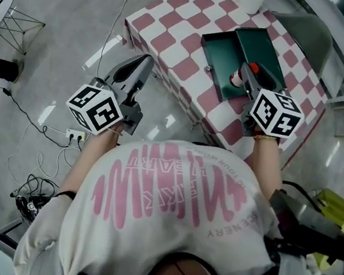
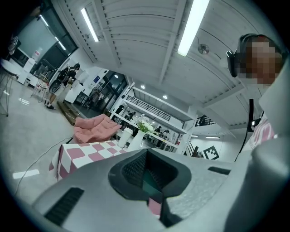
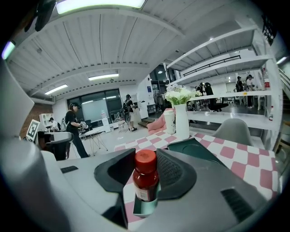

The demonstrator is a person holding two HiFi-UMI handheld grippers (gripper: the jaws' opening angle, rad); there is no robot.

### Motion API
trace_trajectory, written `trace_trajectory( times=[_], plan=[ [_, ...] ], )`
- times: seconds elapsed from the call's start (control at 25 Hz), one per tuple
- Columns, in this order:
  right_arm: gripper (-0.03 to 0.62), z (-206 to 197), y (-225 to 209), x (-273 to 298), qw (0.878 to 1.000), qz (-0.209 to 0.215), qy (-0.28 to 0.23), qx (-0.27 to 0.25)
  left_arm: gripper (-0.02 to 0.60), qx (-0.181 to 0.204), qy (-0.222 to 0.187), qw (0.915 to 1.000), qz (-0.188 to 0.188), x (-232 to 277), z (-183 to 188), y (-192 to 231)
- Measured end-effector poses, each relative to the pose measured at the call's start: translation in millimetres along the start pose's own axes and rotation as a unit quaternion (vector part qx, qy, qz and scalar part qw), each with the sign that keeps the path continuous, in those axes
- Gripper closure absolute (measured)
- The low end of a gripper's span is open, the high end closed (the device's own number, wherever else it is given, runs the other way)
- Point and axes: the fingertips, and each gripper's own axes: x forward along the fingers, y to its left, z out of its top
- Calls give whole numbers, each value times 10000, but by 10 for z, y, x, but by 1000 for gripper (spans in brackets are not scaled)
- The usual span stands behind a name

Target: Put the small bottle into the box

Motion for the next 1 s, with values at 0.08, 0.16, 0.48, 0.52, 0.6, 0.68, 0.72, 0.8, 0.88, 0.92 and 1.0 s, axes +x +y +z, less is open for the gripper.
trace_trajectory(
  times=[0.08,0.16,0.48,0.52,0.6,0.68,0.72,0.8,0.88,0.92,1.0],
  plan=[
    [451,-35,-22,85,10000,-26,76,-3,575,-2,-18,10000,24,3,28,46],
    [451,-77,-36,172,9999,-32,155,-5,574,-25,-8,10000,65,-8,24,95],
    [451,-228,-50,477,9990,-52,407,-151,575,-184,29,9994,299,-76,-78,328],
    [451,-251,-52,509,9988,-64,442,-174,575,-202,35,9993,321,-85,-90,351],
    [451,-286,-65,563,9985,-89,504,-196,574,-237,47,9990,365,-106,-105,385],
    [451,-308,-89,608,9982,-119,546,-200,574,-262,54,9988,404,-125,-115,407],
    [451,-320,-102,630,9981,-133,567,-204,575,-272,58,9987,424,-133,-120,419],
    [451,-350,-127,677,9977,-159,624,-230,575,-288,62,9985,464,-147,-128,446],
    [451,-383,-154,718,9971,-191,685,-261,575,-300,67,9983,493,-153,-134,466],
    [451,-399,-166,734,9969,-203,710,-263,574,-308,82,9982,500,-157,-144,469],
    [451,-432,-186,758,9966,-210,753,-247,574,-327,135,9981,511,-168,-179,464]
  ],
)
